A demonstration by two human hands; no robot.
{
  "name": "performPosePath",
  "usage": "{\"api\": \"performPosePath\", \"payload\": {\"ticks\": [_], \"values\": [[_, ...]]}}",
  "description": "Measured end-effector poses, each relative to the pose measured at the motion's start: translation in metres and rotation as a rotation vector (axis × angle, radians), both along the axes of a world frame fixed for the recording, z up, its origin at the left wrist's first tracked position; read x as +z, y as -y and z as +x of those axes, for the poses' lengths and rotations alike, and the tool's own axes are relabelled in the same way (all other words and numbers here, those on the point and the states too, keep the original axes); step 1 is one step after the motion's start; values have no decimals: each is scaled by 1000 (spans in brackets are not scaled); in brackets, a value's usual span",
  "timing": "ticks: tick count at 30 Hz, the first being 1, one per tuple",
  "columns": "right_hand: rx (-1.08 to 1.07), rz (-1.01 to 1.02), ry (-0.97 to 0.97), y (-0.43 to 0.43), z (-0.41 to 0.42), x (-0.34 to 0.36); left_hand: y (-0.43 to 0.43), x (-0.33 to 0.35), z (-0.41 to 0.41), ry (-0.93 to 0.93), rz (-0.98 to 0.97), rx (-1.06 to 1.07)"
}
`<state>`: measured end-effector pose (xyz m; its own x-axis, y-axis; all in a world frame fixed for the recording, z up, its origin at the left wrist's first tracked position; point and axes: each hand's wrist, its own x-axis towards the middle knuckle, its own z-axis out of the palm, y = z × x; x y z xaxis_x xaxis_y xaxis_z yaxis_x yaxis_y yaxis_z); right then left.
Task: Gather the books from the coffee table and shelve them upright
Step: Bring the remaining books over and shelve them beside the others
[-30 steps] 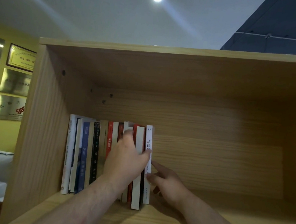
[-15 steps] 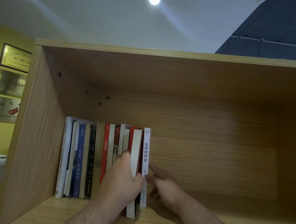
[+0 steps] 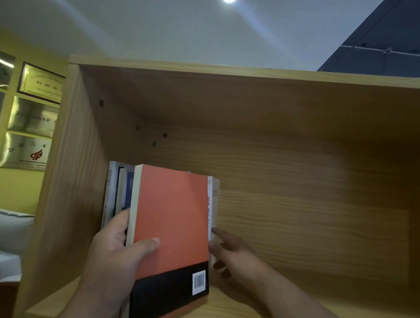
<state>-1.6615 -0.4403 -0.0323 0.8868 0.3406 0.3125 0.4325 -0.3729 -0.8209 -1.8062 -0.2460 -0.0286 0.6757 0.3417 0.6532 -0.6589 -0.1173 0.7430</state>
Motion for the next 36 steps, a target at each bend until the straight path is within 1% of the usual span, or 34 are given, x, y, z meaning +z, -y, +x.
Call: {"api": "performPosePath", "payload": {"ticks": [2,4,8,10,11,13,14,16,18,20,22,24,26,28,30,34,36], "values": [[32,86,-143,0,4,-2,-4,1,4,-12,-74,-52],[75,247,-306,3,1,0,-4,3,13,-58,-130,-106],[172,536,-321,16,-9,25,13,13,34,-154,-138,-231],[247,613,-326,25,-27,38,26,20,42,-180,-94,-264],[274,601,-324,31,-32,39,31,23,45,-187,-51,-262],[217,576,-276,44,-38,38,36,27,54,-201,96,-202],[140,610,-247,50,-43,38,34,25,58,-194,175,-149],[11,725,-200,64,-50,40,27,15,66,-185,324,42],[-69,863,-147,78,-51,43,21,4,69,-222,397,204],[-161,901,-66,86,-50,46,22,0,70,-238,424,265],[-281,810,40,83,-47,47,25,1,70,-222,444,303],[-388,657,150,68,-48,45,30,3,68,-202,443,308],[-420,513,202,46,-41,35,32,2,69,-198,459,341],[-394,370,206,24,-33,24,31,2,69,-213,482,382],[-342,266,207,7,-31,19,30,2,69,-220,483,380],[-183,164,164,-7,-38,19,29,1,72,-215,468,364],[-111,118,110,-7,-42,19,29,0,74,-208,457,353]]}}
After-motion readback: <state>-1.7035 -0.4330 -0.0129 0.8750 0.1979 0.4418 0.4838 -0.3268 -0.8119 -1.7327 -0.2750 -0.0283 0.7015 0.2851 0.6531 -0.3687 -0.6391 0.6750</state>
